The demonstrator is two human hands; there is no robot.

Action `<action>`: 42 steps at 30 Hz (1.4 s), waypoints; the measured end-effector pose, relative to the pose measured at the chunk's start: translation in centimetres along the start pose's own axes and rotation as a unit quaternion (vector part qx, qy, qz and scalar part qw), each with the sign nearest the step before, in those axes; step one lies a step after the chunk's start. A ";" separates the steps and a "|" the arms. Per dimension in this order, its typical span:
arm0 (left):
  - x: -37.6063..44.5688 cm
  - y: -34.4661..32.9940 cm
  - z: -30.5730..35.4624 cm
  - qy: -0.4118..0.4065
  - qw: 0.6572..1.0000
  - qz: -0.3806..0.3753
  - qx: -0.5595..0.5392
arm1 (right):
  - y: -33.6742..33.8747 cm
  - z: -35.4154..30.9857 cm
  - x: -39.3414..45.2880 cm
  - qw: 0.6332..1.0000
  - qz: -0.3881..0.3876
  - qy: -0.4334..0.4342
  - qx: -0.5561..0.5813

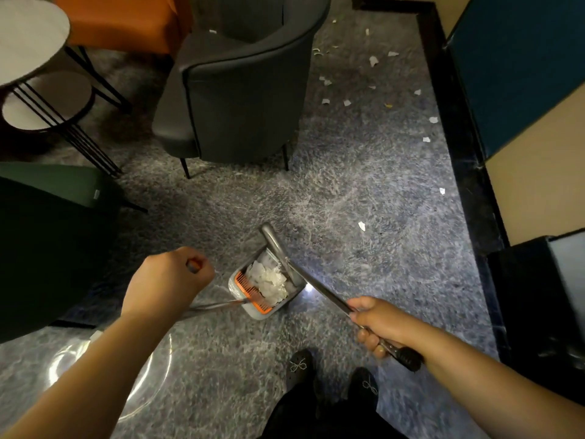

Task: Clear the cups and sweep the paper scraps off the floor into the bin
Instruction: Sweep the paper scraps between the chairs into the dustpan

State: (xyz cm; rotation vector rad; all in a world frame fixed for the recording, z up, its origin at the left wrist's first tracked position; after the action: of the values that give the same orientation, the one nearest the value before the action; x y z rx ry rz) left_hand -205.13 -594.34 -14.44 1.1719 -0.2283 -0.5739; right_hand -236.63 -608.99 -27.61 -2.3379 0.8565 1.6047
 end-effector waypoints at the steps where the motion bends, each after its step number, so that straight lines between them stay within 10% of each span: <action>1: 0.2 0.1 0.5 -0.001 1.000 0.004 -0.005 | 0.8 -0.2 -0.1 1.000 0.009 0.000 0.015; 27: 13.5 -11.3 28.9 -0.143 0.988 -0.063 0.019 | 29.4 -5.6 10.3 0.978 0.152 -0.012 0.139; 42: 23.2 -18.4 41.1 -0.138 0.979 -0.094 0.118 | 35.1 -12.0 18.8 0.986 0.043 -0.029 -0.161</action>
State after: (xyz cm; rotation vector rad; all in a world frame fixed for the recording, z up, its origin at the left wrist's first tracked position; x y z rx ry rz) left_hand -210.09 -644.61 -18.29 1.3504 -0.4361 -0.8968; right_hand -241.61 -649.81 -33.77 -2.4746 0.7421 1.9668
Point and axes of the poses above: each hand's wrist, its own x-axis towards the middle knuckle, its own y-axis out of the back of the hand, z = x × y, the point moved 9 cm from there along x, towards the middle knuckle, and after that the axes turned 7 degrees about z, right-handed, at the moved point
